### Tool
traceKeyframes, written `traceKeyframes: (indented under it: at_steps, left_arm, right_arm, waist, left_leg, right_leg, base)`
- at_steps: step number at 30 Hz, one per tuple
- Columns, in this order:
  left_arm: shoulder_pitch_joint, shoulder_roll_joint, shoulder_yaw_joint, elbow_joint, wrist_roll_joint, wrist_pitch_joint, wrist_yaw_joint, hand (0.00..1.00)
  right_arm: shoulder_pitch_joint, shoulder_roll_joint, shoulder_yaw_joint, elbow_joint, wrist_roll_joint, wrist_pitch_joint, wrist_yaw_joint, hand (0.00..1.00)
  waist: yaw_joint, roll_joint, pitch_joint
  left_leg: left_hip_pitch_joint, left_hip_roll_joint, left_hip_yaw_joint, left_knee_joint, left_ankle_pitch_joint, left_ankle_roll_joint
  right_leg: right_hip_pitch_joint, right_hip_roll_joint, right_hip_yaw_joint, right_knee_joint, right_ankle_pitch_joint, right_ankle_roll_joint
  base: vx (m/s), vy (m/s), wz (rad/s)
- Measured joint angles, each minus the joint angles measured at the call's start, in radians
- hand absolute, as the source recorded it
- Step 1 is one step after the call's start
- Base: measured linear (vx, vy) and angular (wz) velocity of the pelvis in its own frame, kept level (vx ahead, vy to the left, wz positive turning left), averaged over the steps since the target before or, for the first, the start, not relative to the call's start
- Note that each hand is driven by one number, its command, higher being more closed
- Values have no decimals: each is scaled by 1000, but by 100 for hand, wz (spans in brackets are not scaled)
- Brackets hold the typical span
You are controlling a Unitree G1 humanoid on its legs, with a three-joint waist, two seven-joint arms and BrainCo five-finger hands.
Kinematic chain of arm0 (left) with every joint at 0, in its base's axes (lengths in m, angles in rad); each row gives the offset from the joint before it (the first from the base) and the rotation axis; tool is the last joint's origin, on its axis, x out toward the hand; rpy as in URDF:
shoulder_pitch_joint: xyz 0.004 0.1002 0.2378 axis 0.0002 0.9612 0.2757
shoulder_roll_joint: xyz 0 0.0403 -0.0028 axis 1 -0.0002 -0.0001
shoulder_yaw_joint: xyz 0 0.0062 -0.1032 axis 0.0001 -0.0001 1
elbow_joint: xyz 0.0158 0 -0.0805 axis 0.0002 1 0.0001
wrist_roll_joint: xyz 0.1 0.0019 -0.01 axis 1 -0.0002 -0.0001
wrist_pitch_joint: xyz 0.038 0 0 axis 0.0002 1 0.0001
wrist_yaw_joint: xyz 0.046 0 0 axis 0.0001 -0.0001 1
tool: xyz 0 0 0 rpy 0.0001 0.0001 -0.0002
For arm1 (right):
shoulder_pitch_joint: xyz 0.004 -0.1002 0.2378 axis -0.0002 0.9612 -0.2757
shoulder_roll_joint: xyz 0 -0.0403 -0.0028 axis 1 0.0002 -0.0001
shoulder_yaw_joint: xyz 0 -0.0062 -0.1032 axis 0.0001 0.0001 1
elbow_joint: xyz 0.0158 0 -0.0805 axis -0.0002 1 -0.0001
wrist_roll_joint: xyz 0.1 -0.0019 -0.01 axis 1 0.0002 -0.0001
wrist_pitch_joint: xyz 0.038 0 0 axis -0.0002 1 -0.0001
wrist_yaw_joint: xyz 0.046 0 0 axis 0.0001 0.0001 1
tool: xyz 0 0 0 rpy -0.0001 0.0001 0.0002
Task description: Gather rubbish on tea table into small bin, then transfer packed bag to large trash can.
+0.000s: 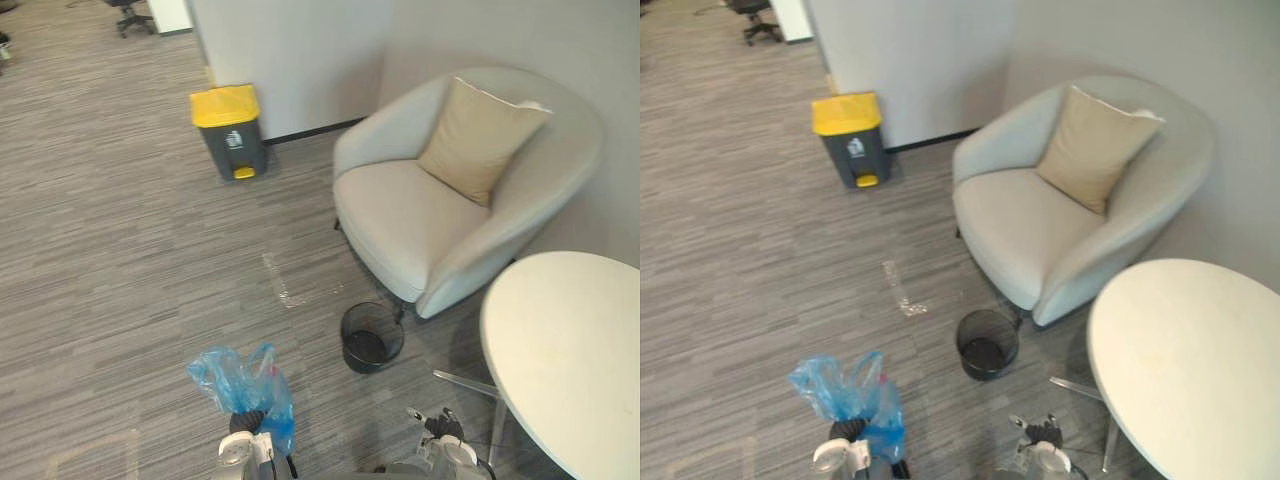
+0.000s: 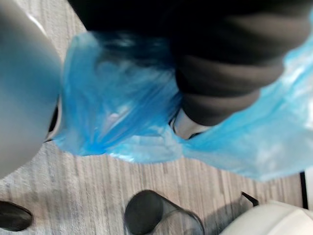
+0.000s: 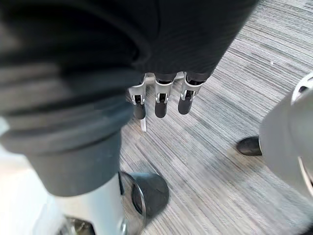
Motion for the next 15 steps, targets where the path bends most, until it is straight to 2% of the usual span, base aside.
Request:
traceKeyframes:
  at_steps: [2, 3, 7, 10, 11, 12, 13, 14, 15]
  left_arm:
    - [3, 32, -26, 19, 5, 0, -1, 100]
    - [4, 51, -40, 36, 18, 0, -1, 100]
    - [10, 67, -40, 55, 19, 0, -1, 100]
    - [15, 79, -39, 57, 19, 0, -2, 100]
    - [13, 83, -39, 58, 18, 0, -2, 100]
    - [15, 77, -39, 59, 17, 0, -2, 100]
    - [20, 75, -39, 58, 17, 0, -1, 100]
    - [26, 77, -39, 53, 16, 0, -2, 100]
    - [33, 81, -31, 53, 13, 0, 0, 100]
  right_arm:
    - [-13, -2, -8, 24, 8, 1, -1, 0]
    - [-15, -7, -10, 32, 15, 2, -1, 0]
    - [-15, -20, -21, 55, 15, 5, -1, 0]
    - [-16, -17, -44, 56, 15, 7, 0, 0]
    - [-15, -25, -49, 55, 15, 7, 0, 0]
    - [-9, -35, -48, 53, 15, 7, 1, 0]
    - [-4, -36, -46, 53, 15, 7, 1, 0]
    - [2, -32, -39, 52, 17, 7, 1, 0]
    - [3, -15, -30, 49, 17, 6, 4, 0]
  waist:
    - [0, -5, -2]
    - [0, -4, -2]
    - [-1, -3, -2]
    - [0, -28, 9]
    - [-3, -30, 10]
    - [-7, -27, 22]
    - [-15, -16, 22]
    - [-19, 8, 24]
    - [-18, -1, 24]
  left_leg:
    - [19, -28, -5, -50, 22, 14]
    - [29, -50, -20, -72, 30, 24]
    - [47, -96, -51, -149, 69, 44]
    - [60, -146, -91, -193, 68, 68]
    - [65, -172, -136, -190, 44, 76]
    - [81, -176, -192, -180, 26, 99]
    - [86, -168, -215, -167, 21, 103]
    - [103, -147, -254, -139, 1, 110]
    - [111, -132, -281, -119, -23, 114]
  right_leg:
    - [19, -5, 8, -40, 29, 7]
    - [31, -16, 5, -62, 43, 26]
    - [30, -37, -16, -67, 42, 33]
    - [33, -90, -55, -20, 7, 58]
    - [36, -121, -68, 60, -6, 58]
    - [-9, -146, -43, 230, 9, 6]
    - [-40, -143, -11, 311, 37, -39]
    - [-96, -122, 58, 427, 36, -60]
    - [-133, -80, 99, 463, -27, -38]
  base:
    - [-43, 175, 9]
    - [-38, 143, 13]
    - [-27, 113, 24]
    - [42, 108, 42]
    - [82, 81, 70]
    - [83, 77, 84]
    - [131, 94, 98]
    - [199, 96, 83]
    - [229, 80, 70]
